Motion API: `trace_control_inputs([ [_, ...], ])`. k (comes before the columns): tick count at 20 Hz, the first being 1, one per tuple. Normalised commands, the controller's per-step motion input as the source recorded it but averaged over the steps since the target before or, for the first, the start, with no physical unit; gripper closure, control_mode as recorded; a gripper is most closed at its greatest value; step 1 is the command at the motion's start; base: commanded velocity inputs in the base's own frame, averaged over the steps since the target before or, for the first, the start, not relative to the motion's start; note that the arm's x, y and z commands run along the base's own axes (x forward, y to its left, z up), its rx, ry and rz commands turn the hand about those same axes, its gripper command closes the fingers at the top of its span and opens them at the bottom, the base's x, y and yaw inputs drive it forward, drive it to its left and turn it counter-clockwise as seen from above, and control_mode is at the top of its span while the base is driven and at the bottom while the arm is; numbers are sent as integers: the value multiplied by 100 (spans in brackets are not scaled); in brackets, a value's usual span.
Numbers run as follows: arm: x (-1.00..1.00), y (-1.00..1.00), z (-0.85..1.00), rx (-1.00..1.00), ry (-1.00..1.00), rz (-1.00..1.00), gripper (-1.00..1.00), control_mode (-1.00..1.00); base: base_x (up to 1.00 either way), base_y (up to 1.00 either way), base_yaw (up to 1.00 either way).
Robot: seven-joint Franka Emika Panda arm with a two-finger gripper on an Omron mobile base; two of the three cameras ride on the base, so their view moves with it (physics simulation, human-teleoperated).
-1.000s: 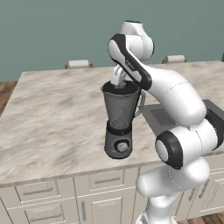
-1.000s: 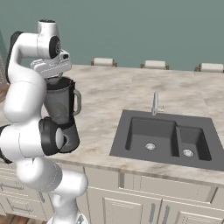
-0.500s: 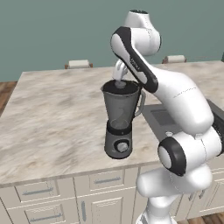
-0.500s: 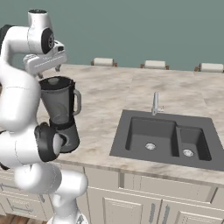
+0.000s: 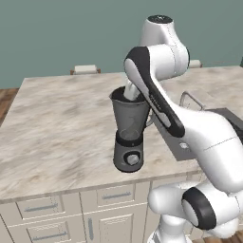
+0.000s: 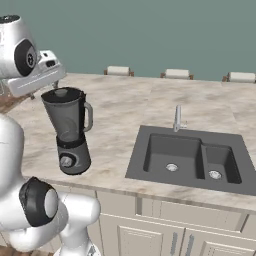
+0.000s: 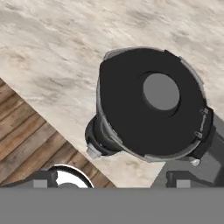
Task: Open the blender lid, put the banana in the blender, close the lid, and start the blender.
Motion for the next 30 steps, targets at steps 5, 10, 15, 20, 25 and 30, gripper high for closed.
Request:
trace_control_inputs([
  [5,-100,0,-77,0,-7,-54,-100,-100,0,0,0],
  [10,-93,0,-70,0,-10,-60,-100,-100,0,0,0],
  [15,-25,6,-50,0,-27,-51,-100,-100,0,0,0],
  [20,0,0,-42,0,-54,-33,-100,-100,0,0,0],
  [25,0,-6,-41,0,-53,-30,-100,-100,0,0,0],
  [30,0,-15,-14,1,-37,-34,-100,-100,0,0,0],
])
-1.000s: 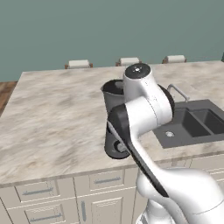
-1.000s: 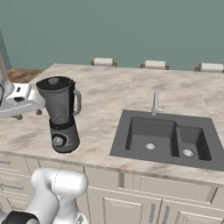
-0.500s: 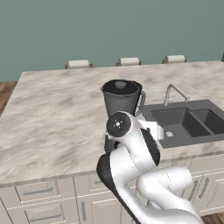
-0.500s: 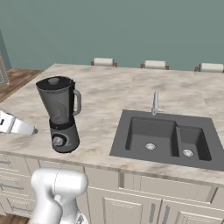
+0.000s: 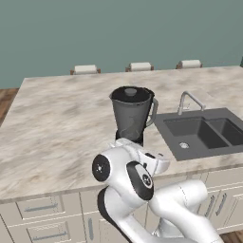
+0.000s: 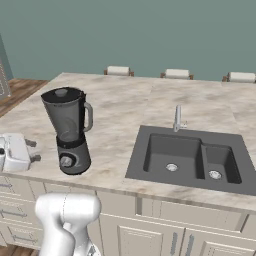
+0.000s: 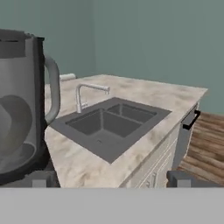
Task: Open the blender lid, put the banana in the blender, close the lid, and start the blender.
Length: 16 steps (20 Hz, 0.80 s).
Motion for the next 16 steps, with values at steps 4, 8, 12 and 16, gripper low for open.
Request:
trace_control_inputs([
  [4,2,-26,-29,1,-28,-25,-100,-100,0,0,0],
  [8,2,-39,-28,2,-20,-11,-100,-100,0,0,0],
  [12,6,-24,-16,0,-13,-4,-100,-100,0,0,0],
  [16,10,-6,-20,0,-9,0,-100,-100,0,0,0],
])
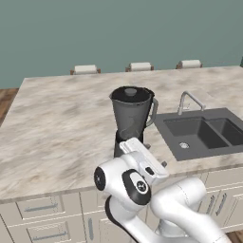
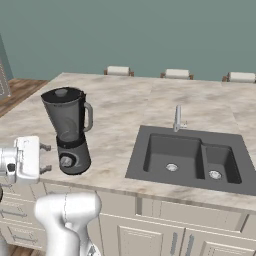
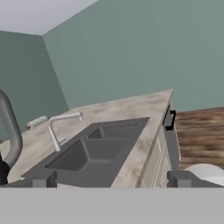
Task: Open the blender lid, put the banana in the blender, close the lid, and start the blender.
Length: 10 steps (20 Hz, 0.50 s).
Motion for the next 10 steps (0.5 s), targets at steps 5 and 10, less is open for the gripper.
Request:
trace_control_inputs([
  [5,16,0,-18,0,-6,0,-100,-100,0,0,0],
  [10,18,0,-9,0,-3,0,-100,-100,0,0,0],
])
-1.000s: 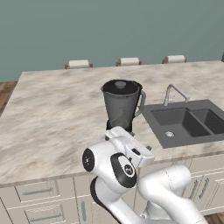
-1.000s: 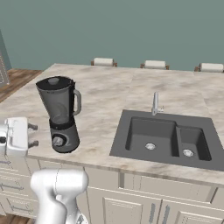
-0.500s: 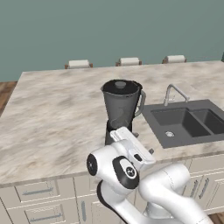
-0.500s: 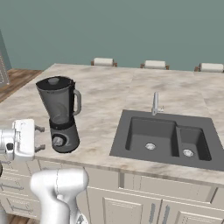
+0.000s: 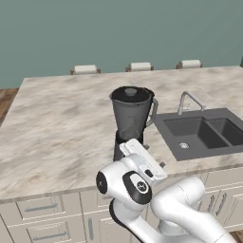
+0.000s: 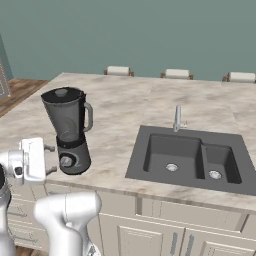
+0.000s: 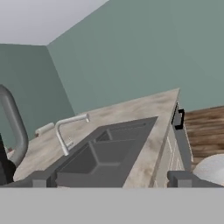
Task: Open the blender lid, put the banana in the blender, close the lid, and start the blender.
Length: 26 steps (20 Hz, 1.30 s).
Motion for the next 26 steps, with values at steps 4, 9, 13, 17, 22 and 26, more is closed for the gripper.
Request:
trace_control_inputs([
  [4,20,6,-8,0,-1,1,-100,-100,0,0,0],
  [9,16,24,-12,0,0,4,-100,-100,0,0,0],
  [13,17,29,-21,0,0,4,-100,-100,0,0,0],
  [17,24,3,-12,1,0,3,-100,-100,0,0,0],
  [22,14,-18,-1,6,-3,0,-100,-100,0,0,0],
  [26,1,-27,0,6,-4,0,-100,-100,0,0,0],
])
